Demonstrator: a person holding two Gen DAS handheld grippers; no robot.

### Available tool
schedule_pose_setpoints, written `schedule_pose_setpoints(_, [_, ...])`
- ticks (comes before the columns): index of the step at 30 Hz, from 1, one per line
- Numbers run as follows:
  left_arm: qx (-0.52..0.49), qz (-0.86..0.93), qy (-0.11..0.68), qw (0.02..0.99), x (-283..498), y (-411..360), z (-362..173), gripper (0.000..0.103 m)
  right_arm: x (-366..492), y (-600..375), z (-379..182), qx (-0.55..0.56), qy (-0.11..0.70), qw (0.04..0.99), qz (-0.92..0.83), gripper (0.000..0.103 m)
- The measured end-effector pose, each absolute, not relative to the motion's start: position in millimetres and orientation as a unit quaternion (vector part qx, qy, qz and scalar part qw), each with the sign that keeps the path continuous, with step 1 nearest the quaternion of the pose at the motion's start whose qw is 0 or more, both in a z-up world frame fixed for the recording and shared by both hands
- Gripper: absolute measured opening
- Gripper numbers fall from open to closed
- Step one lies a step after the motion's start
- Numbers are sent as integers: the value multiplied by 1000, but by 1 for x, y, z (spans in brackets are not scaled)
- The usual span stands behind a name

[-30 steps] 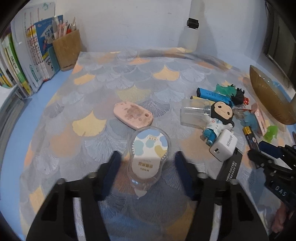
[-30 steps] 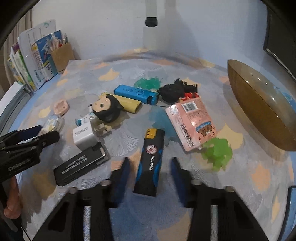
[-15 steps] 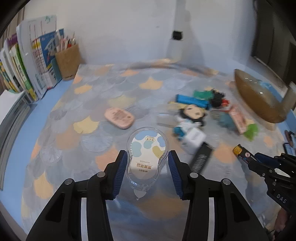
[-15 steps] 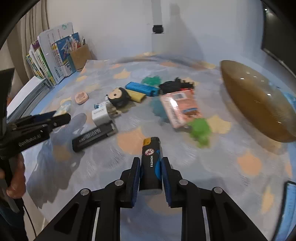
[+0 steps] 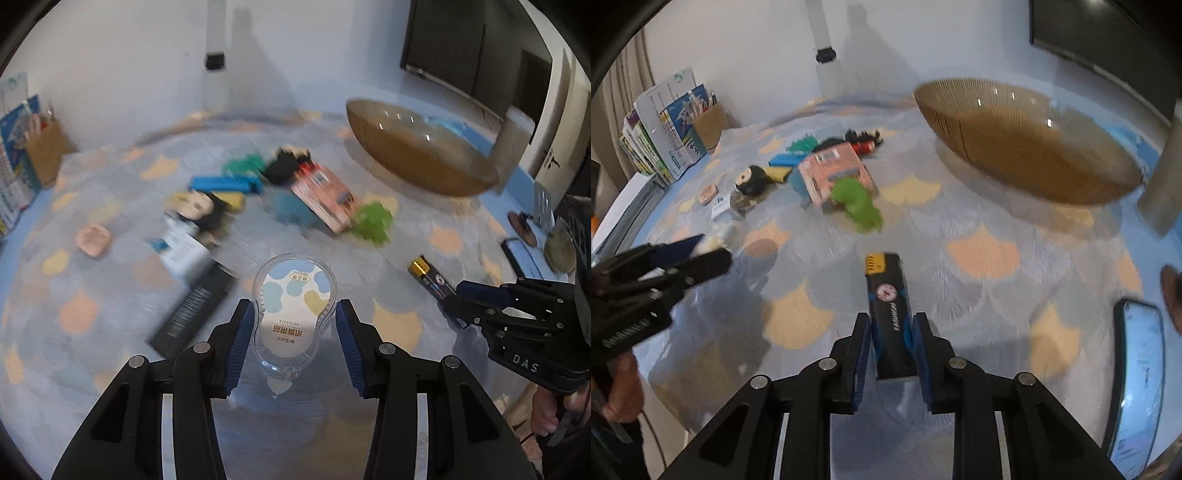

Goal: Organize rigid objects
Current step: 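Lift and carry both held items over the amber glass bowl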

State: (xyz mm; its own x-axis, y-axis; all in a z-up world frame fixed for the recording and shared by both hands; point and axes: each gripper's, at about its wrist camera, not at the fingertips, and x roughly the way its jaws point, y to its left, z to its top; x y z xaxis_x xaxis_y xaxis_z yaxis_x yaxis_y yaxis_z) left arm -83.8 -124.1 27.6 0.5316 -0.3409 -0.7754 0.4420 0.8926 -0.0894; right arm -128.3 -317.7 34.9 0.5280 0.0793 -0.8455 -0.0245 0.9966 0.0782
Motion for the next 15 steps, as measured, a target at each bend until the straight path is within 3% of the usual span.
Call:
schedule_pose_setpoints(2, [64,-225,438,868,-85,-129,21,43,-129,-319,34,32,481,876,33,32])
schedule_pose_setpoints(7, [70,-220,443,866,-83,-132,17,43,-112,-303,30,-12,470,882,26,33])
schedule_pose_setpoints(9, [71,-217,441,868,-83,-133,19,43,-111,-287,29,-50,466,883,36,23])
schedule_pose_setpoints(15, [67,-227,421,876,-79,-142,43,43,-127,-290,48,-32,465,880,96,22])
